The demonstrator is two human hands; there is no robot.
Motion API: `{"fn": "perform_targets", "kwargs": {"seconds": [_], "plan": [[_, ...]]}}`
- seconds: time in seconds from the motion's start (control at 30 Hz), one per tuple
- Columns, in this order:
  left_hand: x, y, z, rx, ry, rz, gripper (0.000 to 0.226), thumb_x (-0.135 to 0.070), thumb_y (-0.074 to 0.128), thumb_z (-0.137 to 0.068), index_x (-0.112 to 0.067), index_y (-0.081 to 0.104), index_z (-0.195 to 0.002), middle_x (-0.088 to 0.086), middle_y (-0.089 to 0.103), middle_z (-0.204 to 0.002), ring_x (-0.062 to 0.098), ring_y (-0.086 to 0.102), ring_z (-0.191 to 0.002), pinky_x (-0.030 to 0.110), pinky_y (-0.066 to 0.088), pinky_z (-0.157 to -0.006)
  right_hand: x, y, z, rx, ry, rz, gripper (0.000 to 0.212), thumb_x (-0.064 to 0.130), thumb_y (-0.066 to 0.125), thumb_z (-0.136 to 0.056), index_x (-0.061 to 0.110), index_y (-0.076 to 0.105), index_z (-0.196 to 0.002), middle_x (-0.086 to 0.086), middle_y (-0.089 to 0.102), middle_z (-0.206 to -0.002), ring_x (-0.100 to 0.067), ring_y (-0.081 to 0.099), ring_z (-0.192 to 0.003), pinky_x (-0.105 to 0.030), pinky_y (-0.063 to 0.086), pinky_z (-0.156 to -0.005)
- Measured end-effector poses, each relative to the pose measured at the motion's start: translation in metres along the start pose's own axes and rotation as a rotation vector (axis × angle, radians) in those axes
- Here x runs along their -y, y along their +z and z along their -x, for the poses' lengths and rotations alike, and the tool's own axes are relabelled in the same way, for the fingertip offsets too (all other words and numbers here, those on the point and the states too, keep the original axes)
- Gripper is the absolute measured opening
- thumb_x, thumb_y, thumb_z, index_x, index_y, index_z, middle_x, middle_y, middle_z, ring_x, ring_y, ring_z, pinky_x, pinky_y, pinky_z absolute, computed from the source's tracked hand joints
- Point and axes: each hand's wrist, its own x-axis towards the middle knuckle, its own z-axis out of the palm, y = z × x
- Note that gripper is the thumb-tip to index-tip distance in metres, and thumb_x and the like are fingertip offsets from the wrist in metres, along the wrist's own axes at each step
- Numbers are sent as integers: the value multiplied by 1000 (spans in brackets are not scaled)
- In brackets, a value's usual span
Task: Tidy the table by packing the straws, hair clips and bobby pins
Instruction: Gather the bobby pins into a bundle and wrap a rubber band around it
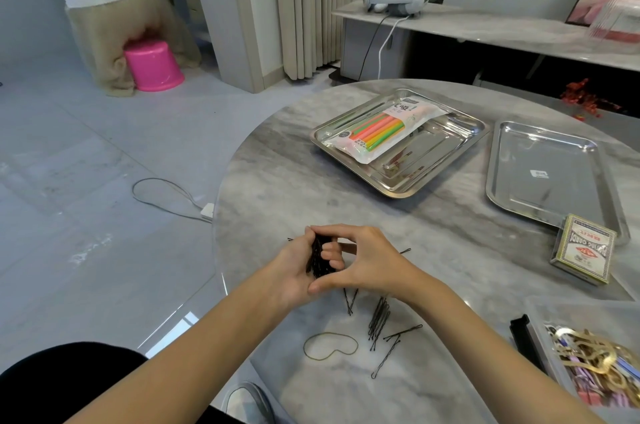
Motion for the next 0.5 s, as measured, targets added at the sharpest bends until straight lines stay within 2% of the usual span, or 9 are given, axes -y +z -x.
{"fn": "perform_targets", "kwargs": {"seconds": [0.07,0.2,0.33,0.5], "plan": [[1,-1,0,5,-1,-57,54,-46,27,-100,-6,47,-70,0,41,-47,10,41,-33,14,37,-35,-3,0,0,-14,-10,-36,73,25,92,-55,30,63,-122,20,66,-103,4,58,-99,-14,48,-88],[3,-1,2,28,22,-91,51,-45,25,-101,-6,54,-85,3,51,-56,12,54,-43,16,47,-43,-5,-2,1,-58,-78,-17,63,21,90,-59,29,66,-117,18,66,-111,4,58,-109,-9,40,-96],[3,-3,4,46,11,-87,54,-41,25,-101,-4,56,-77,3,52,-60,16,58,-54,21,51,-51,-8,-1,3,-45,-110,12,62,23,89,-61,28,64,-117,16,64,-116,0,57,-112,-12,41,-97],[1,-8,4,34,-5,-46,45,-29,26,-99,-6,54,-73,3,51,-63,16,56,-49,20,50,-49,-9,3,4,24,-125,112,58,29,84,-67,22,59,-120,8,60,-118,-5,54,-111,-19,42,-96]]}}
